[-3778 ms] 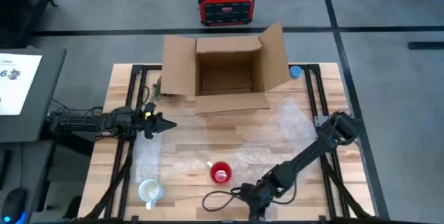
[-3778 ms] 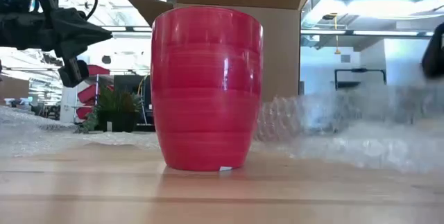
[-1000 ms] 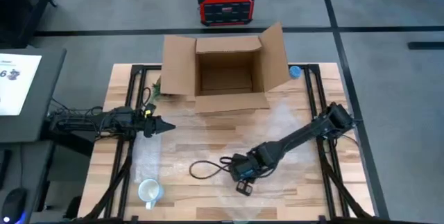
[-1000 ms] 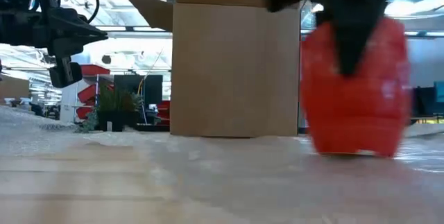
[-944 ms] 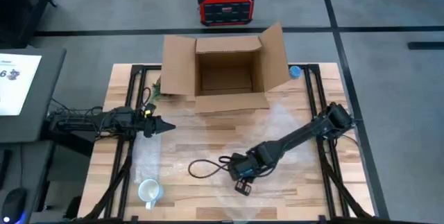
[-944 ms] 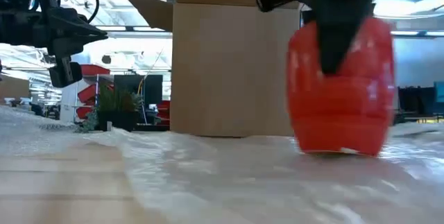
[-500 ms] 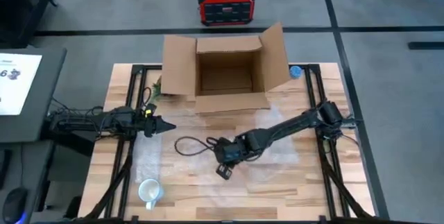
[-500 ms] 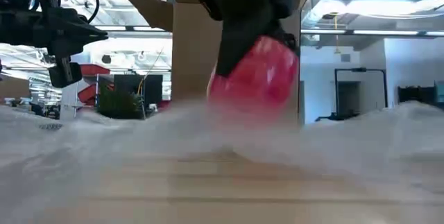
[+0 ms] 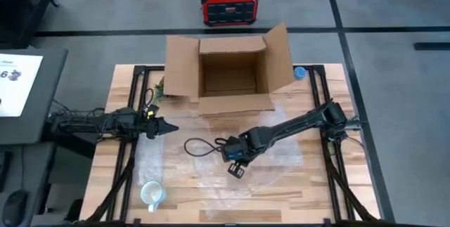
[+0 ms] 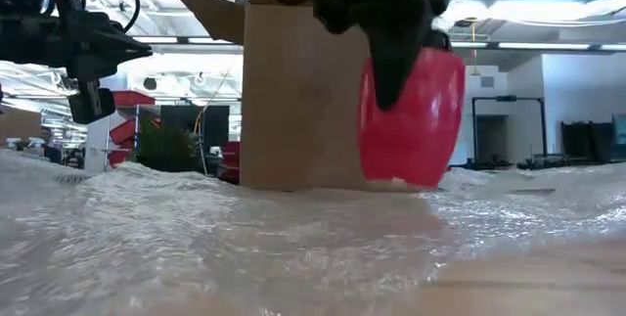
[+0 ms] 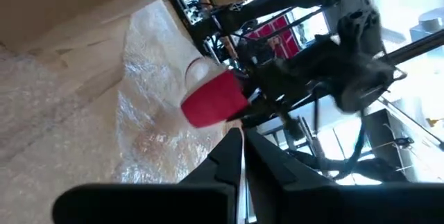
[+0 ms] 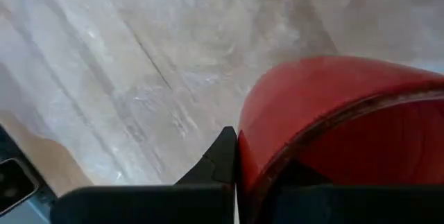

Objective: Wrap mug
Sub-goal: Wrap the red mug with bubble wrap

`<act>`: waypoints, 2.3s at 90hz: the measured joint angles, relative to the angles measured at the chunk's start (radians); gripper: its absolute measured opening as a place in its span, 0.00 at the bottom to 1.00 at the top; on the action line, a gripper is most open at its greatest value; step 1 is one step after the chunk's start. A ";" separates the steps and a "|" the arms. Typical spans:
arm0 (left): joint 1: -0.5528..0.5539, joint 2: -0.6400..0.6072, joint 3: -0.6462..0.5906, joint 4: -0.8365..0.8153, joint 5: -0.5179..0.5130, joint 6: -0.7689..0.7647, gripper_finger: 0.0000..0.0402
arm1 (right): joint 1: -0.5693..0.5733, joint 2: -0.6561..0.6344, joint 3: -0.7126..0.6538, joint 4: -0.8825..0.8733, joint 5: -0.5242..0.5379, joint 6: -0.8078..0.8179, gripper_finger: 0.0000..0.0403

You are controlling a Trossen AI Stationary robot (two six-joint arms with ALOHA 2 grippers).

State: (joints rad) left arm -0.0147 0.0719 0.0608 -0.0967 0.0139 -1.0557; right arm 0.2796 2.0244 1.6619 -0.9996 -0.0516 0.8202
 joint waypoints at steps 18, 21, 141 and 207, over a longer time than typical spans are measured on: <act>0.000 0.000 0.000 -0.002 -0.005 -0.001 0.00 | 0.001 0.052 0.007 0.017 -0.014 0.009 0.05; -0.001 0.000 0.000 -0.002 -0.005 -0.001 0.00 | 0.001 0.056 0.008 0.024 -0.023 0.010 0.07; -0.002 0.000 0.003 -0.024 -0.072 -0.064 0.00 | 0.080 -0.495 -0.738 0.312 0.240 -0.111 0.57; -0.002 0.000 0.000 -0.021 -0.146 -0.142 0.00 | 0.078 -0.406 -0.704 0.082 0.298 -0.016 0.02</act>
State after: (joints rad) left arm -0.0166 0.0719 0.0608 -0.1181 -0.1322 -1.1980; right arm 0.3571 1.6181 0.9576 -0.9175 0.2466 0.8042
